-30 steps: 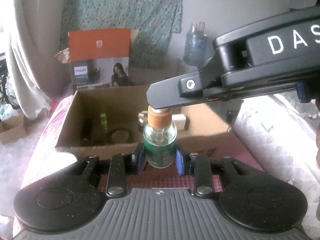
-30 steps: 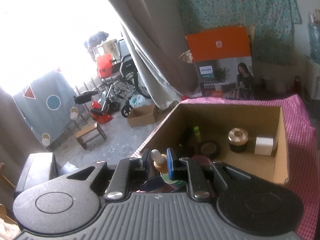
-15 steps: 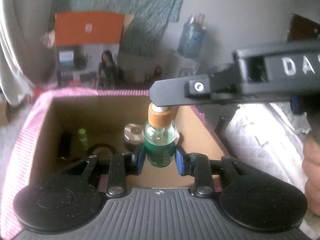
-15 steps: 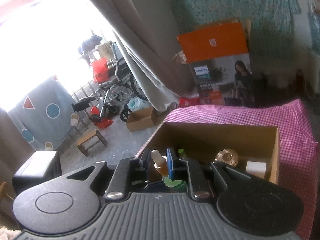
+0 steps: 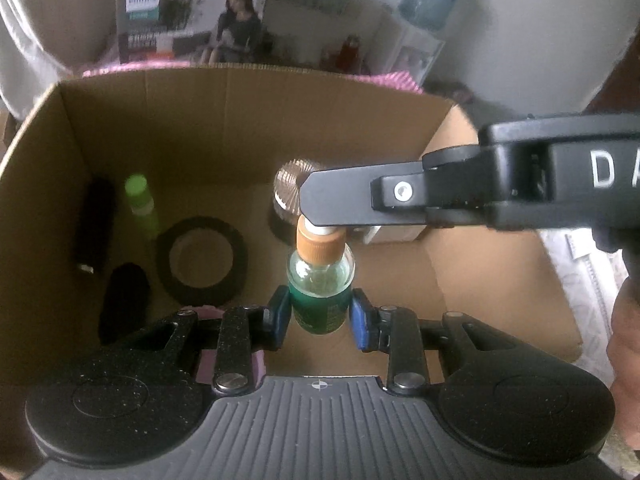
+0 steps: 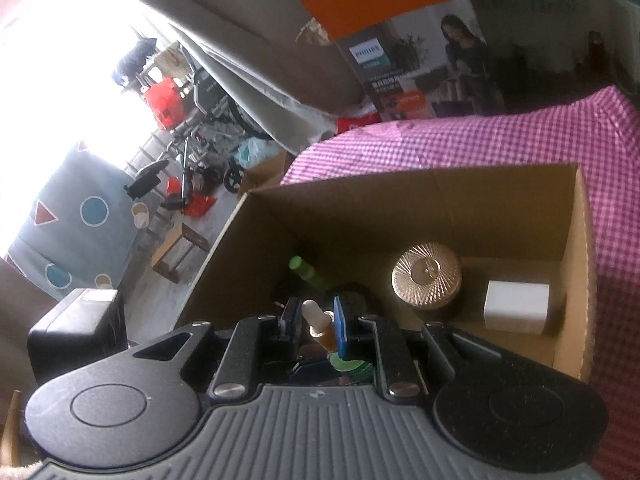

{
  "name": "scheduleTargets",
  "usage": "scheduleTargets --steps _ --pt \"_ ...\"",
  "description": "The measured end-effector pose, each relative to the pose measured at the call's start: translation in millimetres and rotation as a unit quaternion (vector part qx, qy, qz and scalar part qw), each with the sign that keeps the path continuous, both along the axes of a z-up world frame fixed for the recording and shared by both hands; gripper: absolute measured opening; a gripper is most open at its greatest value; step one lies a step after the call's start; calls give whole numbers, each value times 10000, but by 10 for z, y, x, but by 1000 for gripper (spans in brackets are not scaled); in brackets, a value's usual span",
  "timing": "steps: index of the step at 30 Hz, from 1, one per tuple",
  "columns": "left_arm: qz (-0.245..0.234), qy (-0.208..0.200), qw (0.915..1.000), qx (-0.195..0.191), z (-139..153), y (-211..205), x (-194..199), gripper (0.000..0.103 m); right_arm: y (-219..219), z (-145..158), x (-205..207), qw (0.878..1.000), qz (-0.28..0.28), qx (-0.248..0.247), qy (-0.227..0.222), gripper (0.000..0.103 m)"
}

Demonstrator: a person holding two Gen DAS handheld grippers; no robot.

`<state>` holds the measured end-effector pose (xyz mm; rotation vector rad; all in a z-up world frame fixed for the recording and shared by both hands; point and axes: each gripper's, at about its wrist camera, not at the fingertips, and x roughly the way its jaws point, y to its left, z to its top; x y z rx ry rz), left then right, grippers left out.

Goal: Organize rigid objects
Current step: 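Lift the bottle and carry it toward the cardboard box, then lower the orange-capped bottle into the box and open the right gripper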

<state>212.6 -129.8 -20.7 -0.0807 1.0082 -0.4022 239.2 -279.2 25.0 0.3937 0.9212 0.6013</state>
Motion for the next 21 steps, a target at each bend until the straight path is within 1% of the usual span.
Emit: scheduleTargets --steps 3,8,9,10,11,12,14,16,18,21 --pt "22 110 9999 -1 7 5 33 31 3 -25 2 10000 31 -15 18 19" --pt "62 216 9997 -62 3 30 65 33 46 -65 -23 9996 68 -234 124 19" --pt "47 186 9998 -93 10 37 54 35 49 -74 -29 9995 63 -252 165 21" --pt "24 142 9998 -107 20 40 40 39 51 -72 -27 9994 62 -249 214 20" --pt "-5 110 9999 -112 32 37 33 46 52 -72 -45 9994 60 -237 228 20" --pt "-39 83 9999 -138 28 16 51 48 54 -64 -57 9994 50 -261 217 21" --pt "-56 -99 9998 -142 50 15 -1 53 55 -33 -84 9993 18 -331 171 21" --pt "-51 -272 9996 -96 89 -1 -70 57 34 11 -94 9994 -24 -314 125 21" --pt "-71 -438 9989 -152 147 12 -136 59 2 86 -150 9996 -93 -264 62 22" --pt "-109 -843 9962 -205 295 42 -319 62 -78 249 -309 9995 -235 -183 -134 24"
